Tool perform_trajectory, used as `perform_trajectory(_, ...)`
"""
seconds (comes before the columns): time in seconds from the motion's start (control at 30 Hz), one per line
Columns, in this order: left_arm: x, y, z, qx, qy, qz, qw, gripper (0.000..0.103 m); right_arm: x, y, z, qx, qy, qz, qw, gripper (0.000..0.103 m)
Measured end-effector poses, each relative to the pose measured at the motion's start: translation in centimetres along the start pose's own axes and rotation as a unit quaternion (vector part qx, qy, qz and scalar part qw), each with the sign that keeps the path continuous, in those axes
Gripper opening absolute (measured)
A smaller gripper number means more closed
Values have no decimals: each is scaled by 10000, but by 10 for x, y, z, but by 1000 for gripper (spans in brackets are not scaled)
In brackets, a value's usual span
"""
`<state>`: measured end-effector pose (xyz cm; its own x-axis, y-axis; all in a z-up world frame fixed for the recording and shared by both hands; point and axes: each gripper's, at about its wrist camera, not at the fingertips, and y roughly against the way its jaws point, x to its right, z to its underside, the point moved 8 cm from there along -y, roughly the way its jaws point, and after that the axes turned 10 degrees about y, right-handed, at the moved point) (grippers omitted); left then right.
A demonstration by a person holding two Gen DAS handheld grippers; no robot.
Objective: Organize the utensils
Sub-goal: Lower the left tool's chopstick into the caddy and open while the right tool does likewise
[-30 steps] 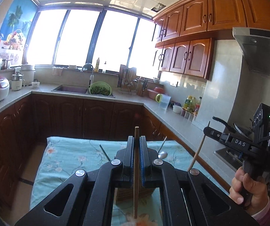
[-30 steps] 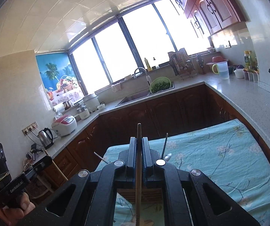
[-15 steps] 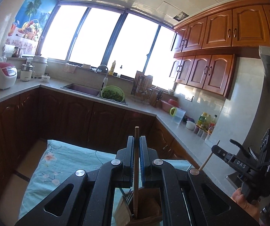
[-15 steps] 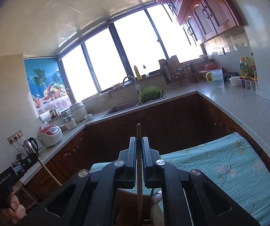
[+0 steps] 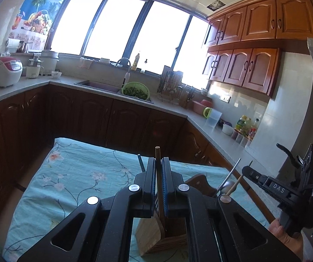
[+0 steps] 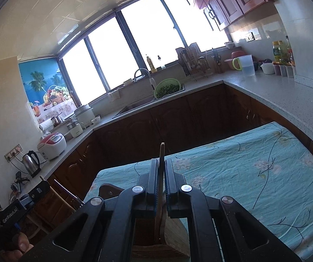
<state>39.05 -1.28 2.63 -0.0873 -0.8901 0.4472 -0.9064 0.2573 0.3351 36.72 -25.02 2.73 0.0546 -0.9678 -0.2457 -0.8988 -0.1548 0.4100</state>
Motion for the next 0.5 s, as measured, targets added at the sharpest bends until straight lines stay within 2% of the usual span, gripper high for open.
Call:
perform_trajectory(0.37,3,5,2,-49,-121,-24,9999,4,1,-2,-2,-123,-24,1,9999,7)
perform_trajectory(0.47,-1,8,3,-178,-88,27,9998,6,0,-2,-2,-198,-43,-74,9998,14)
perform_trajectory(0.5,-3,10,2,-188,-72,31,9998,8,0,-1,-2,-187,-55,-113,9997,28)
